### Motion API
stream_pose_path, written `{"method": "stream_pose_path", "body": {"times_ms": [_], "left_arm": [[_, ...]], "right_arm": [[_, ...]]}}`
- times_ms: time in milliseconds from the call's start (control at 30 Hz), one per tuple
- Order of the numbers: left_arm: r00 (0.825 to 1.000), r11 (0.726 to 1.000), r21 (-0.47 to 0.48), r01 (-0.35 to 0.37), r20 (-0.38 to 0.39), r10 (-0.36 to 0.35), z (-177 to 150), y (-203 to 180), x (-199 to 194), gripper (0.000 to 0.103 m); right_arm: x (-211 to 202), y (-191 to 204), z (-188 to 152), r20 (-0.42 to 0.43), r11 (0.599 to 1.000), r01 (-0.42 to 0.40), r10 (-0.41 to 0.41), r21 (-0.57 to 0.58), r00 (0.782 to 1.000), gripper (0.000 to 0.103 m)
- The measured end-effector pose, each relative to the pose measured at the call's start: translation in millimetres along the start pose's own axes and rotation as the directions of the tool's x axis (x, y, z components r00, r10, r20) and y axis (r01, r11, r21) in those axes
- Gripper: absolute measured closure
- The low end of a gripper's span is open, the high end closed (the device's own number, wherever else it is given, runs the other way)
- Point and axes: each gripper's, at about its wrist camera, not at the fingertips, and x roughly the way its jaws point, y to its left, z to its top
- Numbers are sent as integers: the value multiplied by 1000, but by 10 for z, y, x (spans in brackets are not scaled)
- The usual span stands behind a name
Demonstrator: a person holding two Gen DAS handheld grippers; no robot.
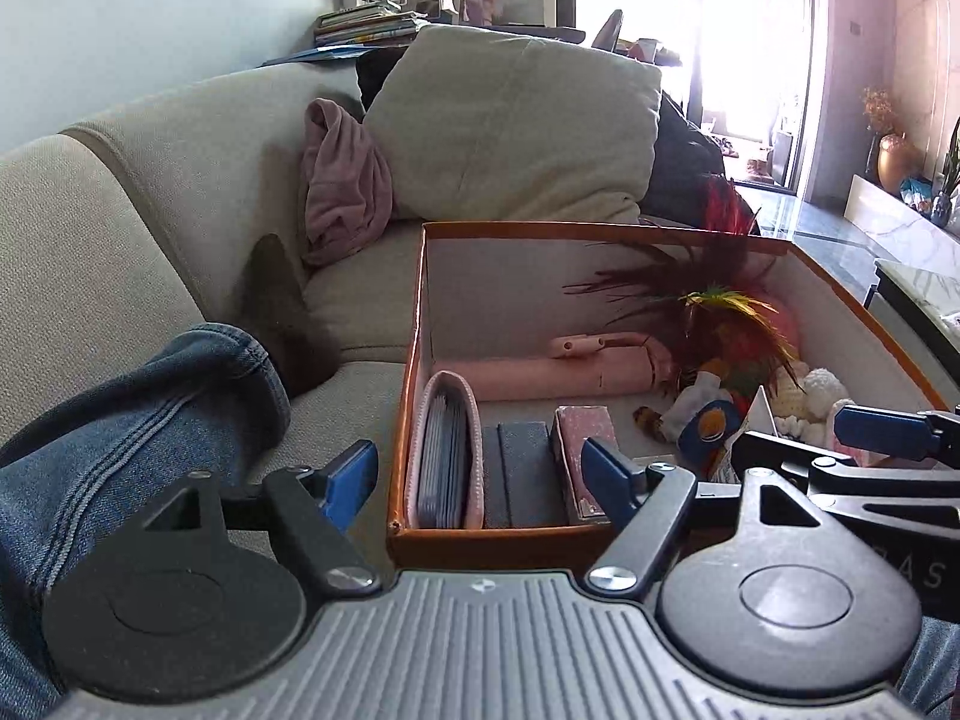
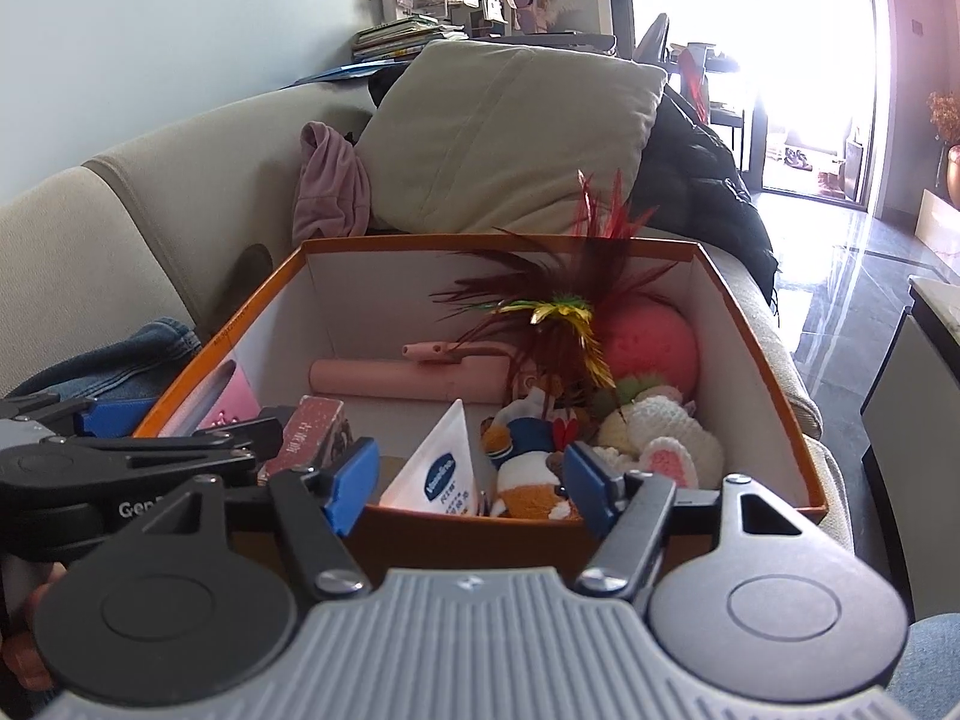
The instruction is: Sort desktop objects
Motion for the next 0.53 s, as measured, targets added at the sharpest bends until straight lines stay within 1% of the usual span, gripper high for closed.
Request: {"method": "stream_pose_path", "body": {"times_ms": [533], "left_arm": [[1000,1000,-9,6,-16,-6,13,8,19,15]], "right_arm": [[6,2,-4,1,1000,0,0,0,1000,31]]}}
